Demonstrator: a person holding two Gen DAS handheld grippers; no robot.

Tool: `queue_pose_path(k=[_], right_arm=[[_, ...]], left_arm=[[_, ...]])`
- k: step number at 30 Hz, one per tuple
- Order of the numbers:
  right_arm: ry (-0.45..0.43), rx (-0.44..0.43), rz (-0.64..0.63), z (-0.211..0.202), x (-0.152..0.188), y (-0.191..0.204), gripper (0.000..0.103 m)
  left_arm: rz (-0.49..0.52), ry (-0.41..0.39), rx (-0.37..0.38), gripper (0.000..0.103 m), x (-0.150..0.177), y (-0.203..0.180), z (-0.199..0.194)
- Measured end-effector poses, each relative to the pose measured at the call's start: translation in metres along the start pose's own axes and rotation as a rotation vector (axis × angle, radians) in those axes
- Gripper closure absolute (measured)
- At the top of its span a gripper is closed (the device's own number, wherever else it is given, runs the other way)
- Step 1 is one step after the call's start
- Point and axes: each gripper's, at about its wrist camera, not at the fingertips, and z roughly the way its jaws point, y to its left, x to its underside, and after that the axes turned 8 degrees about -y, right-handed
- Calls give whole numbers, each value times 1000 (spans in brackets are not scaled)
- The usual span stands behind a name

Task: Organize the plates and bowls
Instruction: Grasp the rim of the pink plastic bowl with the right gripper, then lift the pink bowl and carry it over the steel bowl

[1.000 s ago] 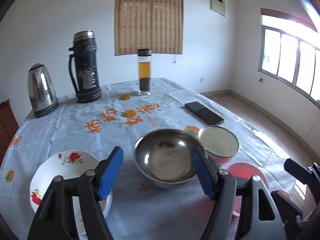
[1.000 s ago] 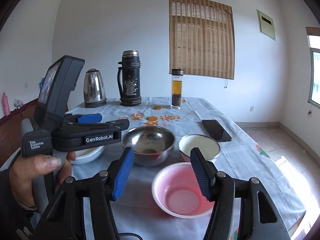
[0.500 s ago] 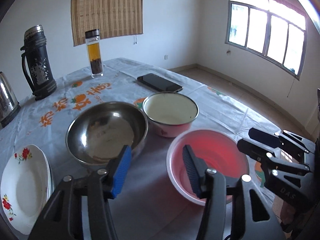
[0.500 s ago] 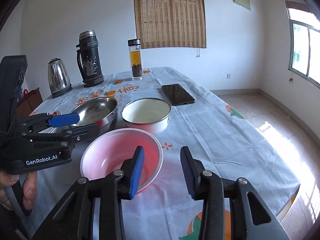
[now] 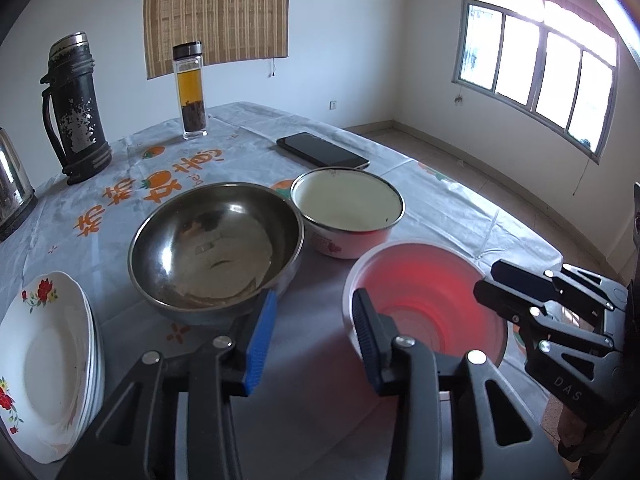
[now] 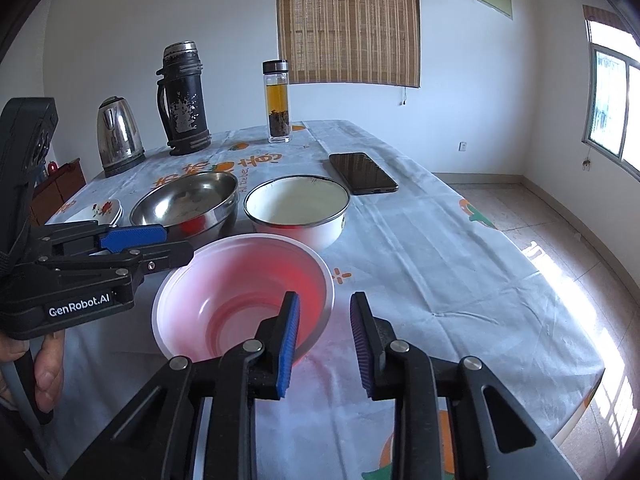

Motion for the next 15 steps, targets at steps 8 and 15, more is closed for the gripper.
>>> queue_pose_path(k=[8, 15], right_arm=[[14, 2, -18, 3, 2, 4, 86], [-13, 10, -38, -2, -1, 9, 92]], left_arm=[[-42, 60, 57, 70, 4, 3, 7], [-18, 69, 88, 93, 8, -6, 7]])
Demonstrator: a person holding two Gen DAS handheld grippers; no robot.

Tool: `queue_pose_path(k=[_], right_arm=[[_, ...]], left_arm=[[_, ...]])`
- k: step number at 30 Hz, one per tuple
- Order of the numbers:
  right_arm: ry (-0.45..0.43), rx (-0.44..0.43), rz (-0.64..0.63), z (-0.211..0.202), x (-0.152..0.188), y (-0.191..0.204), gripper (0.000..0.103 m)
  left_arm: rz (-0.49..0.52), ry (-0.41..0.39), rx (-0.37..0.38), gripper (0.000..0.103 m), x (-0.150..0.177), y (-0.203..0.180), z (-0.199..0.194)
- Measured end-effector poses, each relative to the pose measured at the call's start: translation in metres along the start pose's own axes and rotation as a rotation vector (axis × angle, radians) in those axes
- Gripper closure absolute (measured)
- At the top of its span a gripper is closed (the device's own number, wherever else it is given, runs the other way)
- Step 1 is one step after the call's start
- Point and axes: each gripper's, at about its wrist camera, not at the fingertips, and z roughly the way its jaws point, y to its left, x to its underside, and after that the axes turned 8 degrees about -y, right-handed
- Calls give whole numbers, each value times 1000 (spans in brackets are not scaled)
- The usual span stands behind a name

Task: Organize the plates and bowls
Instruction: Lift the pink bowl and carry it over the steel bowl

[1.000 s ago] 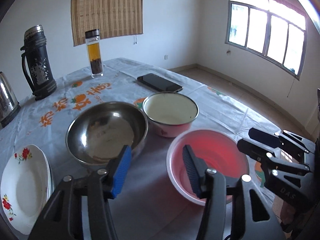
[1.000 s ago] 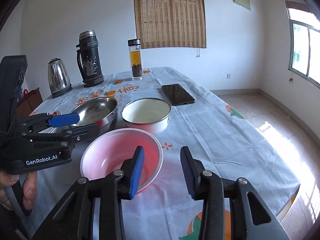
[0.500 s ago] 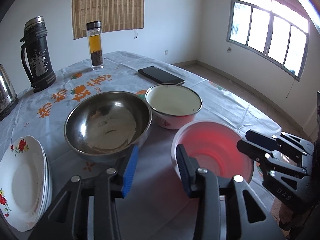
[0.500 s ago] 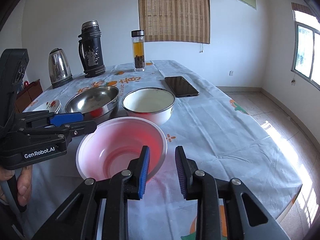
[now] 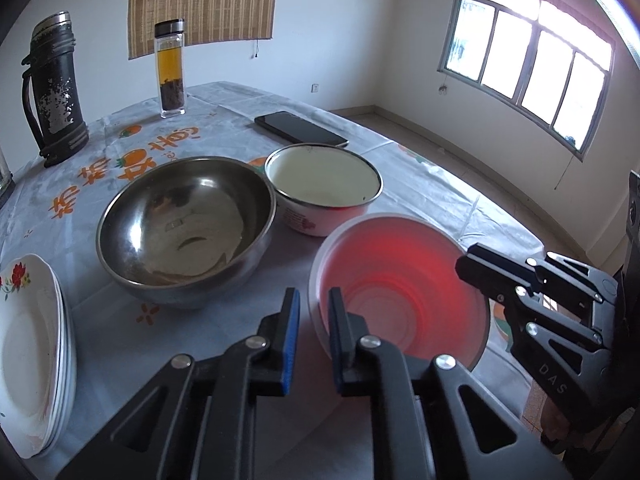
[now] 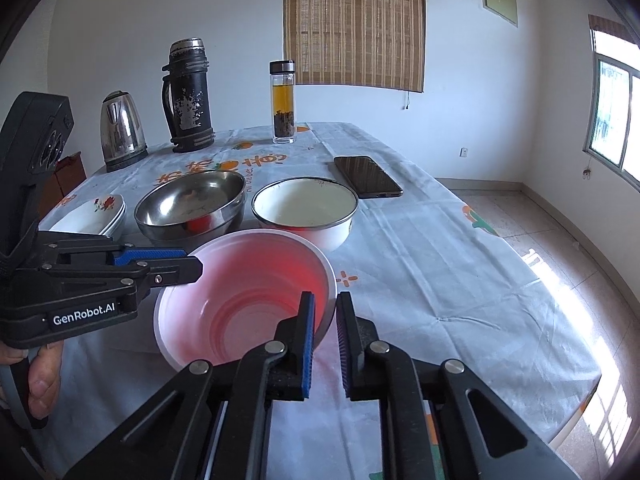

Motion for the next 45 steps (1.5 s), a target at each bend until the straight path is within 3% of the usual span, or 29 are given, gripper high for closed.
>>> queue_pose_path(k=[19, 26, 45], right_arm=[[6, -11, 14, 5, 3, -1, 93], [6, -28, 22, 6, 2, 1, 94], [-61, -84, 6, -1, -27, 15, 95]], left_arm=[[-49, 17, 57, 94, 0, 9, -2], [-35, -18, 35, 97, -1, 8, -7], [-138, -122, 48, 98, -16, 37, -30]])
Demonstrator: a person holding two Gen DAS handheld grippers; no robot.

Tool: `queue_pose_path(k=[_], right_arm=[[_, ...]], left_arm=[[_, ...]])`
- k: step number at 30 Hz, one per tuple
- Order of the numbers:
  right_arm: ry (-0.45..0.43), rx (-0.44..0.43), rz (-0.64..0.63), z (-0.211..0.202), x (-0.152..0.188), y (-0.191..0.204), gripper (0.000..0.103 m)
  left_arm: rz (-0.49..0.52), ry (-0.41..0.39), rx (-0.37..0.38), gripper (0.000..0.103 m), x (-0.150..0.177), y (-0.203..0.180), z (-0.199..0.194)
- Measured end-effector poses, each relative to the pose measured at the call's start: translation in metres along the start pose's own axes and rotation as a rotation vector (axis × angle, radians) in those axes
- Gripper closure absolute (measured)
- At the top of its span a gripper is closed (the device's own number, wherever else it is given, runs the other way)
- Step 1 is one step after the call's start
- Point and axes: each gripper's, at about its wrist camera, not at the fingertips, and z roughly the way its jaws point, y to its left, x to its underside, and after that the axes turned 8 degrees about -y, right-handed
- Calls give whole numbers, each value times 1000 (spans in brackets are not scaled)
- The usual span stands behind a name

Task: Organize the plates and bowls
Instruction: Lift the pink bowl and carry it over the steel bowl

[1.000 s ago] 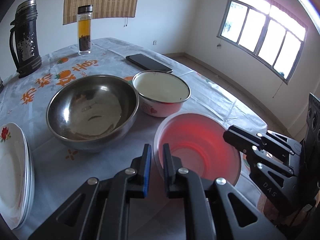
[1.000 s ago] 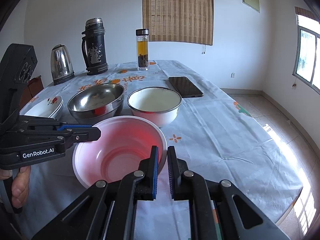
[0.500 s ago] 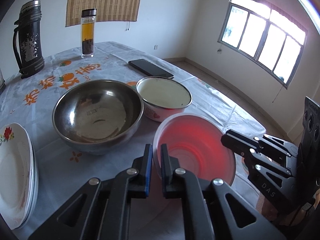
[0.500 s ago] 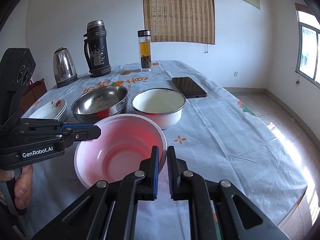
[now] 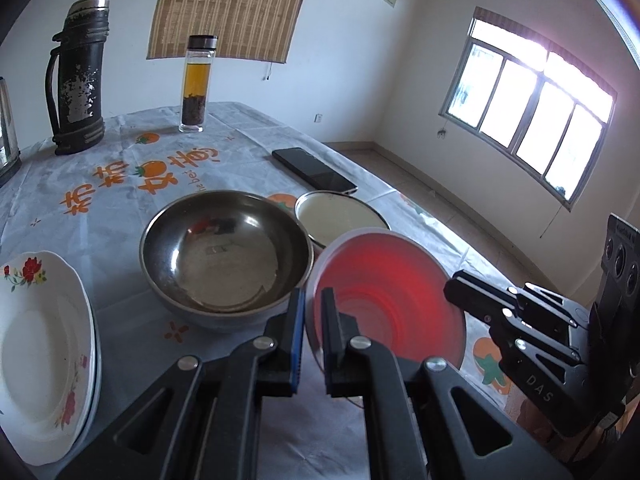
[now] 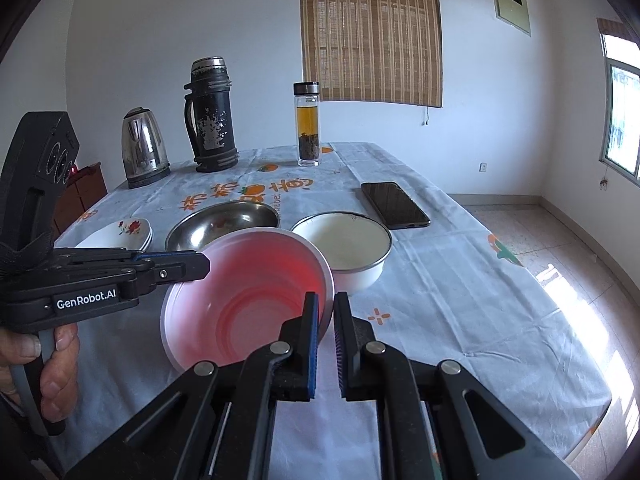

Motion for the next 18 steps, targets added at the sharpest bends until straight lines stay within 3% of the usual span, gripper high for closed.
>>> queue_pose_path(k=[18], right_arm=[[-65, -34, -27, 5, -27, 17, 95]], left_arm=[[-50, -116, -11, 98, -17, 18, -19]])
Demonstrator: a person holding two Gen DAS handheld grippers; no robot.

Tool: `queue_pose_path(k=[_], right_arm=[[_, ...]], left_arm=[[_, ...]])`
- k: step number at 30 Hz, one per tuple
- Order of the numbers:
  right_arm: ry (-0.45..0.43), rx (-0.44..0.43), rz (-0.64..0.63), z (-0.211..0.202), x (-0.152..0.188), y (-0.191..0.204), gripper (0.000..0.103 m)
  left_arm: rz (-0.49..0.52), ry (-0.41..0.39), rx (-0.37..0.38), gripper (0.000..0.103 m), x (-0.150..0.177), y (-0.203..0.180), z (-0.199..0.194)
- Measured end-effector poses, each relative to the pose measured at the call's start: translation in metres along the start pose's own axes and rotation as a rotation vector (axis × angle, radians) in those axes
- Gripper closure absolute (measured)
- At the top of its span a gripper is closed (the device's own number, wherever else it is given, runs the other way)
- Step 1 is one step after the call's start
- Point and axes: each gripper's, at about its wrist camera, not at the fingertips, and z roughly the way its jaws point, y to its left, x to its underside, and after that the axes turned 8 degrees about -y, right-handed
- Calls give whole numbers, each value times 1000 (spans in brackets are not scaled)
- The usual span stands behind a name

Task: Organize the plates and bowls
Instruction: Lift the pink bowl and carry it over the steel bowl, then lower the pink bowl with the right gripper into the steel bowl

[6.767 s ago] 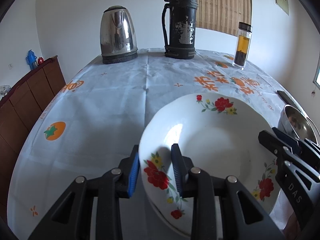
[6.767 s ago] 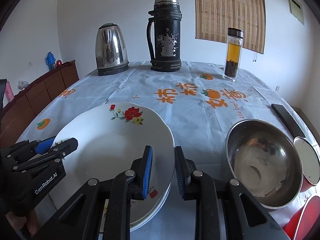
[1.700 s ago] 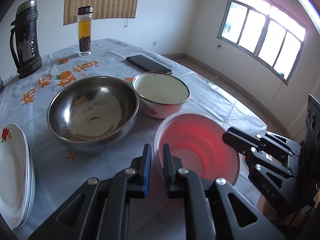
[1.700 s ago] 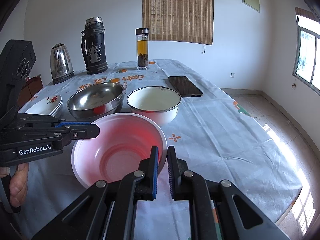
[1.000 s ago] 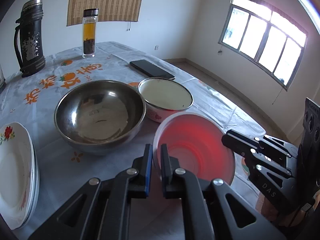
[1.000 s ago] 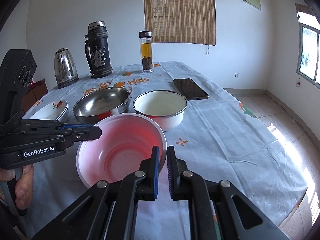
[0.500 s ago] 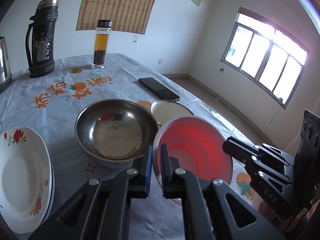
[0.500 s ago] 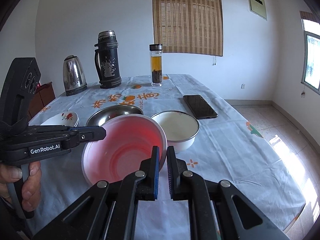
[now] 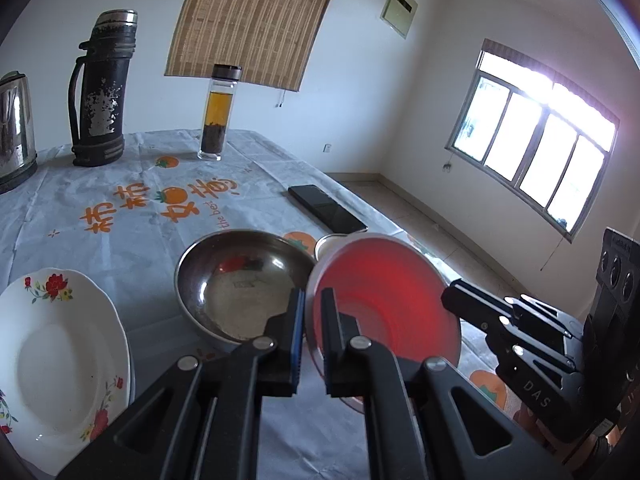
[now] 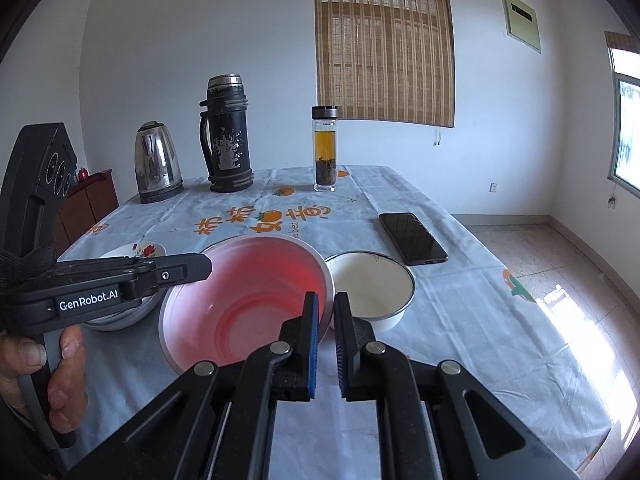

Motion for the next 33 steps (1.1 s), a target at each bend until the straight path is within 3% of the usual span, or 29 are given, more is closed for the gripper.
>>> queue_pose_path(k=[10, 17, 33], right_arm=[[-59, -22, -60, 0, -31, 14, 95], [-66, -36, -102, 14, -41, 29, 95], [6, -40, -103, 63, -45, 36, 95]], left_arm=[[-44, -42, -21, 98, -13, 16, -5], [-39, -60, -86, 98, -19, 29, -2], [-89, -44, -128, 98, -21, 57, 16]])
